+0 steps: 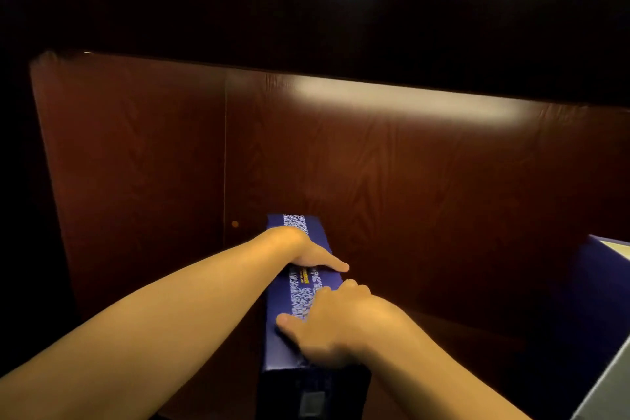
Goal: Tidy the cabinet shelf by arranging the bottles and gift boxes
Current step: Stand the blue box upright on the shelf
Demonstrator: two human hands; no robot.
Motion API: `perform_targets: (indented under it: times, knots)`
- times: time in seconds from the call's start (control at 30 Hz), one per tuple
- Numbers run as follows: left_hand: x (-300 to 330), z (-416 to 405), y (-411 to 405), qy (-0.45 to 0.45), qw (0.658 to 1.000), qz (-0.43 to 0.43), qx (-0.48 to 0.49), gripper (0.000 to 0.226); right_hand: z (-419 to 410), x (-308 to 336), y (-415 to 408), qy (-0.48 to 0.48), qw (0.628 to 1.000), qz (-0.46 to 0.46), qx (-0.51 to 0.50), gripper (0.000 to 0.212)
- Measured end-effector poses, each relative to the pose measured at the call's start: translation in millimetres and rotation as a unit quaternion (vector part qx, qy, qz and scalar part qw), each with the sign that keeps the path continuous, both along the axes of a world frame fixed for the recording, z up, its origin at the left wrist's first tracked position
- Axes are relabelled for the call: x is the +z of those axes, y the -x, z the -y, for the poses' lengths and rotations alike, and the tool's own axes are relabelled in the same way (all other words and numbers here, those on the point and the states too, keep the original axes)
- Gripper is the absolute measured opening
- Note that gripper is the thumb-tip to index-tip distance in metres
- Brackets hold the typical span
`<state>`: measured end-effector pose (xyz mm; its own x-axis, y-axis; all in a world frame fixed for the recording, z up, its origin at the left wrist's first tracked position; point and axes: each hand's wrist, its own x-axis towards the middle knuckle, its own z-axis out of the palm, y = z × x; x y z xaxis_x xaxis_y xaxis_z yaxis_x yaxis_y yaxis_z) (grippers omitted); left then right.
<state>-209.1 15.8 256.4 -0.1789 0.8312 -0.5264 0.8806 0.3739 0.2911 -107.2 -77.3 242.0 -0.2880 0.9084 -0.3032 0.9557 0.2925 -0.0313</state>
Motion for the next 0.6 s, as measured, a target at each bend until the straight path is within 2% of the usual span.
perform_targets:
  times: [0.17, 0.33, 0.37, 0.47, 0.53, 0.6]
  knots:
    - [0, -4, -16, 0.003, 0.998, -0.031, -0.056, 0.085, 17, 4, -16, 0.041, 0.993, -0.069, 0.086, 0.067]
    - [-6, -7, -9, -0.041, 0.992, -0.067, -0.099, 0.067, -7, 15, -53, -0.037, 0.974, -0.196, 0.11, 0.043]
    - [-6, -8, -6, -0.055, 0.991, -0.068, -0.1, 0.079, -18, 19, -61, -0.062, 0.971, -0.205, 0.103, 0.039]
    - [-6, -11, 4, -0.05, 0.986, -0.082, -0.136, 0.145, -54, 30, -79, -0.12, 0.972, -0.185, 0.081, 0.043]
    - [-8, -13, 14, -0.052, 0.981, -0.08, -0.171, 0.158, -75, 34, -84, -0.13, 0.973, -0.174, 0.079, 0.052]
    - [-12, -11, 23, -0.073, 0.974, -0.077, -0.199, 0.155, -94, 34, -84, -0.131, 0.973, -0.172, 0.086, 0.068]
